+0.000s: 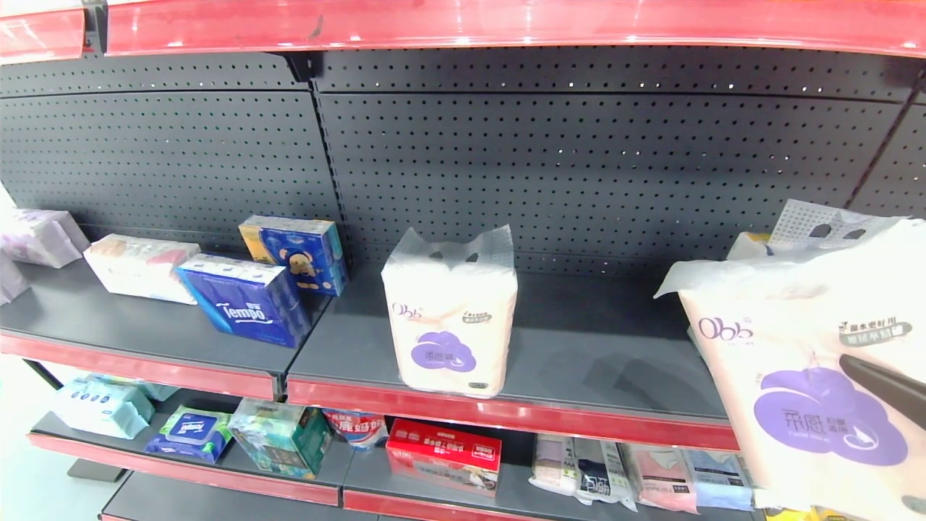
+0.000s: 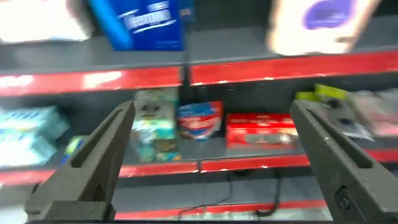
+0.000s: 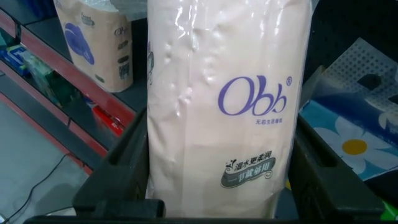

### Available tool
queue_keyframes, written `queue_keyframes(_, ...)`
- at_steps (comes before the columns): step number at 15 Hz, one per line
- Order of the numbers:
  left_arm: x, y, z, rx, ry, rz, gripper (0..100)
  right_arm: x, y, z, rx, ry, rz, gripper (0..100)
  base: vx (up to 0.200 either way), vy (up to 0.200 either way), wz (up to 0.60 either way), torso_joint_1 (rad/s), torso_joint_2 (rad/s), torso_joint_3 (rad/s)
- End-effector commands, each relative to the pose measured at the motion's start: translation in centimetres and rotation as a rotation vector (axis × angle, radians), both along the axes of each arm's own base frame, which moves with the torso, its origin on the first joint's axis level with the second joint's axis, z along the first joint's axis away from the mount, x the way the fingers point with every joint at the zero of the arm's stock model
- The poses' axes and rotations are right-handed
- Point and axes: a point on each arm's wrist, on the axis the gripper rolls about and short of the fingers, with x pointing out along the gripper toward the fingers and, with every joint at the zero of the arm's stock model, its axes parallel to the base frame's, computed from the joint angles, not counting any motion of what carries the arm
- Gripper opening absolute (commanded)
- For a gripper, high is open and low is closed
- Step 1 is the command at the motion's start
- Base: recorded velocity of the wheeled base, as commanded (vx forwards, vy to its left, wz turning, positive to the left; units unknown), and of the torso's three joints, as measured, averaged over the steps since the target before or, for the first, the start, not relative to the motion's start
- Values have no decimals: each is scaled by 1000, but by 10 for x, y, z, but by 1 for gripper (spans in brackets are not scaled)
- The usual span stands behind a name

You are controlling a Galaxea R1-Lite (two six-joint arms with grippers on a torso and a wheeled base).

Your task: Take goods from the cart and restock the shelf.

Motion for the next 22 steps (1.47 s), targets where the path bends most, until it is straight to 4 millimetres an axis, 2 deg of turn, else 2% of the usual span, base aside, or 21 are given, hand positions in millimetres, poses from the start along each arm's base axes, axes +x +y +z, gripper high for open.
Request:
queue_keyframes(1,-4,0,-1,3,-48,2,100,0,0,1,0,-2,-1,0,0,0,0,0,0,0)
queue_keyframes(5,-6,5,-6,-19,-91,204,100,1,0,1,0,-2,-4,0,0,0,0,0,0,0)
queue_keyframes(9,-6,5,-6,-42,-86,216,100,6,1,0,-3,18,-4,0,0,0,0,0,0,0)
queue_keyframes(14,-6,5,-6,-83,-78,216,100,25,8,1,-11,62,28,0,0,0,0,0,0,0)
queue_keyframes(18,-6,5,-7,-82,-76,216,100,66,19,7,-8,54,37,0,0,0,0,0,0,0)
queue_keyframes(22,-6,5,-6,-83,-78,216,100,92,25,0,-3,102,35,0,0,0,0,0,0,0)
